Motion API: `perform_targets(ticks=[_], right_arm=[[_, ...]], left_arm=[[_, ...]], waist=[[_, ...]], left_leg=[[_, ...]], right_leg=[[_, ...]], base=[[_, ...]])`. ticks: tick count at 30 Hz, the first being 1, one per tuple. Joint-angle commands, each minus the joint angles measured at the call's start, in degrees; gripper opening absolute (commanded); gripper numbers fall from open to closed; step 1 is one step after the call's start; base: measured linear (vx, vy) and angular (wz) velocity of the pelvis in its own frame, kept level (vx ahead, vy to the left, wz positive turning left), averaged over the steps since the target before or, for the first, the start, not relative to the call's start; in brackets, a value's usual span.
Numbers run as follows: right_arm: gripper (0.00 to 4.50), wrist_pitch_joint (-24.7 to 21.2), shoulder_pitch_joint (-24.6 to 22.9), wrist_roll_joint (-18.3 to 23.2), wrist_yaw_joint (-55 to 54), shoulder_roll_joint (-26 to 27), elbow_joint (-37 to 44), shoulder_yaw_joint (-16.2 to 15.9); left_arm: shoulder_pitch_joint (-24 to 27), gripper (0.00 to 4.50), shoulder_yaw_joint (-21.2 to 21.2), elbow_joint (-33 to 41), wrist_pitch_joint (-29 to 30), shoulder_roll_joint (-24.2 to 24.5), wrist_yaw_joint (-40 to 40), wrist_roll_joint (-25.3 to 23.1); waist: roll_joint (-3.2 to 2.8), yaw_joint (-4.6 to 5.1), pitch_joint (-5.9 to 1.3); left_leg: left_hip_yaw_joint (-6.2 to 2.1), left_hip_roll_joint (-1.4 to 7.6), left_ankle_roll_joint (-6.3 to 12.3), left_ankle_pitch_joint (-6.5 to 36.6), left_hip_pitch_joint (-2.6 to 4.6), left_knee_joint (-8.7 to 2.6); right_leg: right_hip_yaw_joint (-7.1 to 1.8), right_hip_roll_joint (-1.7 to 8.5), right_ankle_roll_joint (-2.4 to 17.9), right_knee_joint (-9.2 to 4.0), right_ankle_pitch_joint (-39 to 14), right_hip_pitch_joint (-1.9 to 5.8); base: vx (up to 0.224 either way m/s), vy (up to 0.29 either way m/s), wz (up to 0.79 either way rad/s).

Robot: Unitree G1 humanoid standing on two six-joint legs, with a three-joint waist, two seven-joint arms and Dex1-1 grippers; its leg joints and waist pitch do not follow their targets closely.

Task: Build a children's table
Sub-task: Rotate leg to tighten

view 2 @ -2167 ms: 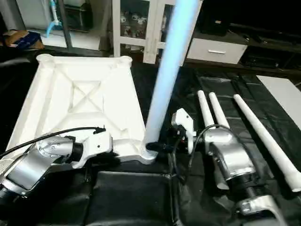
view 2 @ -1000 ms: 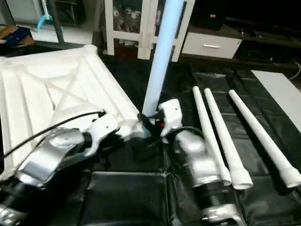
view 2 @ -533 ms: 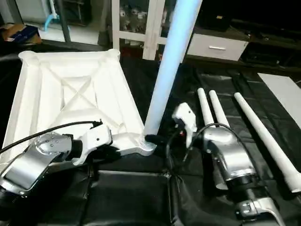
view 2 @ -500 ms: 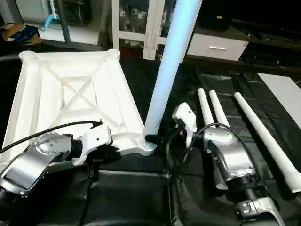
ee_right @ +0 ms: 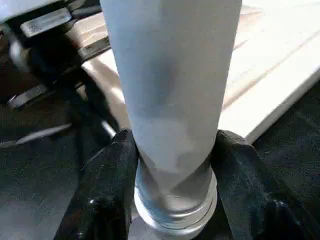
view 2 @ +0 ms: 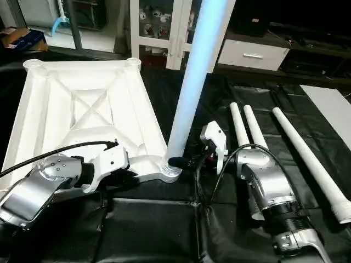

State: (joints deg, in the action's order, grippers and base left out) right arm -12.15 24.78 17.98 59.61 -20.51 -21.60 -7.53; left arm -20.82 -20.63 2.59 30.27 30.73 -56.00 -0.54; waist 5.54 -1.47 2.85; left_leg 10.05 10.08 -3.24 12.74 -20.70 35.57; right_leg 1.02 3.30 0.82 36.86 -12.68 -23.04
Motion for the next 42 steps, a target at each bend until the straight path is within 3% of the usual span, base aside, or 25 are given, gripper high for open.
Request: perform_targets(ticks=[1,3,4,5,7,8,11,12,15,16,18,19,22,26,30,32,37,38,39,42], right_arm=[[1.91,-0.2,0.4,-3.3,-11.5,1.0,-4.0,2.8],[1.88,-3.6,1.0,-7.8,-28.4,5.7,-6.4,4.4],[1.87,-4.4,1.2,-8.4,-31.2,6.6,-6.7,4.8],[1.86,-5.9,1.4,-9.9,-37.7,8.3,-7.2,5.6],[1.86,-7.8,1.3,-12.4,-50.1,12.4,-7.0,7.7],[1.86,-8.1,1.1,-13.5,-55.0,14.6,-6.6,8.2],[1.86,-5.6,0.9,-16.4,-58.1,18.6,-6.6,5.1],[1.86,-4.4,1.2,-16.8,-57.9,19.5,-7.1,4.1],[1.86,-0.7,1.0,-11.5,-48.8,21.5,-5.5,3.4],[1.86,-0.7,1.0,-11.5,-48.8,21.5,-5.5,3.4],[2.55,0.3,-0.1,-9.9,-44.6,20.4,-2.3,2.3],[2.55,0.9,-0.8,-9.4,-42.8,18.9,-0.1,2.1],[2.88,-0.8,-1.6,-9.2,-41.4,16.6,3.1,1.9],[3.17,-6.3,-2.1,-4.4,-31.2,13.0,6.2,1.7],[3.17,-5.0,-3.0,-2.7,-17.2,5.0,7.5,0.2],[3.17,-4.1,-3.2,-1.2,-11.3,1.5,7.3,0.3],[3.17,-3.8,-2.8,-1.0,-5.6,-2.2,6.6,0.0],[3.17,-4.1,-2.7,-0.8,-3.6,-3.5,6.7,-0.3],[3.17,-4.1,-2.7,-0.8,-3.6,-3.5,6.7,-0.3],[2.79,-4.0,-2.2,-0.4,-2.2,-3.7,5.7,-0.3]], left_arm=[[-0.8,0.00,-1.1,0.8,3.1,-2.3,1.6,0.1],[-2.9,0.00,0.2,-1.6,8.2,-6.7,9.0,-2.4],[-3.2,0.00,0.5,-2.0,9.1,-7.5,10.3,-2.7],[-4.0,0.00,1.2,-2.8,11.0,-9.2,12.7,-3.2],[-5.4,0.00,2.3,-4.2,13.6,-12.6,17.3,-4.4],[-6.1,0.00,2.3,-5.1,13.9,-13.9,19.0,-4.9],[-7.2,0.00,1.7,-6.8,13.7,-16.0,21.7,-6.1],[-7.3,0.00,1.2,-6.9,13.5,-16.0,21.6,-6.3],[-6.8,0.00,0.7,-5.9,13.3,-14.9,20.5,-6.2],[-6.8,0.00,0.7,-5.9,13.3,-14.9,20.5,-6.2],[-6.4,0.00,0.3,-5.7,12.7,-13.8,19.7,-6.2],[-5.8,0.00,-0.3,-5.4,10.9,-12.5,18.2,-6.1],[-4.5,0.00,-1.1,-4.3,10.4,-10.2,15.7,-5.5],[-2.5,0.00,-2.8,-2.9,4.2,-6.0,10.1,-4.8],[0.2,0.00,-2.4,-0.1,1.3,-1.8,3.5,-1.7],[0.8,0.00,-2.1,1.1,0.6,0.0,1.5,-0.7],[0.8,0.00,-2.0,1.2,0.6,1.2,1.1,-0.8],[1.0,0.00,-1.8,1.3,0.3,1.3,0.9,-0.5],[1.0,0.00,-1.8,1.3,0.3,1.3,0.9,-0.5],[1.3,0.00,-1.8,1.7,0.0,1.5,0.2,0.0]], waist=[[-0.70,0.10,-3.12],[-0.73,0.82,-2.63],[-0.86,1.01,-2.75],[-0.64,1.44,-2.78],[-1.07,1.60,-2.92],[-0.98,1.72,-2.94],[-1.07,1.68,-3.01],[-1.12,1.66,-3.06],[-1.16,1.81,-3.03],[-1.16,1.76,-2.97],[-1.13,1.59,-3.14],[-1.14,1.50,-3.17],[-1.09,1.21,-3.17],[-1.26,1.04,-2.83],[-1.46,0.75,-2.62],[-1.42,0.53,-2.70],[-1.16,-0.04,-2.82],[-0.53,-0.07,-2.76],[-0.78,-0.23,-2.79],[-0.67,-0.11,-2.66]], left_leg=[[-0.58,3.01,2.99,1.0,0.46,-4.27],[-0.71,2.92,-0.12,4.9,0.63,-4.72],[-0.79,2.90,-1.07,5.8,0.78,-4.72],[-1.08,2.84,-2.50,7.0,0.42,-4.93],[-1.03,2.73,-3.43,7.6,0.63,-4.83],[-1.18,2.66,-3.85,8.3,0.68,-4.91],[-1.20,2.54,-3.66,10.0,0.62,-5.02],[-1.21,2.59,-3.46,10.5,0.65,-5.04],[-1.23,2.62,-2.87,10.7,0.49,-5.08],[-1.19,2.63,-2.47,11.4,0.47,-5.11],[-1.12,2.70,-1.34,8.7,0.34,-4.88],[-1.08,2.72,-0.74,6.9,0.25,-4.84],[-0.97,2.69,0.11,4.9,0.25,-4.73],[-1.07,2.88,0.81,7.4,0.41,-4.99],[-0.88,3.16,0.50,9.2,0.72,-5.03],[-0.83,3.22,0.75,8.1,0.66,-4.95],[-0.67,3.15,1.94,4.8,0.67,-4.72],[-0.59,3.13,2.13,4.6,0.56,-4.72],[-0.71,3.15,2.23,4.3,0.56,-4.72],[-0.70,3.11,2.23,5.3,0.52,-4.73]], right_leg=[[-2.21,4.17,15.9,-3.65,1.5,2.85],[-2.28,4.01,14.2,-4.43,-5.5,2.50],[-2.32,4.08,13.8,-4.44,-7.3,2.55],[-2.33,4.17,12.4,-4.66,-10.3,2.88],[-2.50,4.02,10.7,-4.76,-10.6,2.40],[-2.40,3.90,10.0,-4.93,-10.7,2.25],[-2.37,3.69,8.7,-4.98,-9.7,2.09],[-2.36,3.68,8.4,-4.92,-9.2,2.11],[-2.39,3.72,8.5,-4.82,-7.5,2.13],[-2.40,3.73,8.5,-4.86,-7.4,2.15],[-2.45,3.80,9.1,-4.55,-3.7,2.45],[-2.43,3.77,9.8,-4.28,-1.1,2.58],[-2.41,3.74,10.8,-4.09,1.3,2.76],[-2.41,3.73,11.4,-4.51,-2.7,2.65],[-2.33,3.85,12.2,-4.67,-4.7,2.28],[-2.41,4.00,12.6,-4.53,-3.6,2.37],[-2.37,3.97,13.7,-4.23,-0.9,2.53],[-2.36,3.96,13.7,-4.32,-1.0,2.57],[-2.35,4.09,13.7,-4.23,-1.4,2.66],[-2.36,4.10,13.5,-4.49,-3.7,2.49]], base=[[0.000,0.000,0.00],[0.000,0.000,0.00],[0.000,0.000,0.00],[0.000,0.000,0.00],[0.000,0.000,0.00],[0.000,0.000,0.00],[0.000,0.000,0.00],[0.000,0.000,0.00],[0.000,0.000,0.00],[0.000,0.000,0.00],[0.000,0.000,0.00],[0.000,0.000,0.00],[0.000,0.000,0.00],[0.000,0.000,0.00],[0.000,0.000,0.00],[0.000,0.000,0.00],[0.000,0.000,0.00],[0.000,0.000,0.00],[0.000,0.000,0.00],[0.000,0.000,0.00]])
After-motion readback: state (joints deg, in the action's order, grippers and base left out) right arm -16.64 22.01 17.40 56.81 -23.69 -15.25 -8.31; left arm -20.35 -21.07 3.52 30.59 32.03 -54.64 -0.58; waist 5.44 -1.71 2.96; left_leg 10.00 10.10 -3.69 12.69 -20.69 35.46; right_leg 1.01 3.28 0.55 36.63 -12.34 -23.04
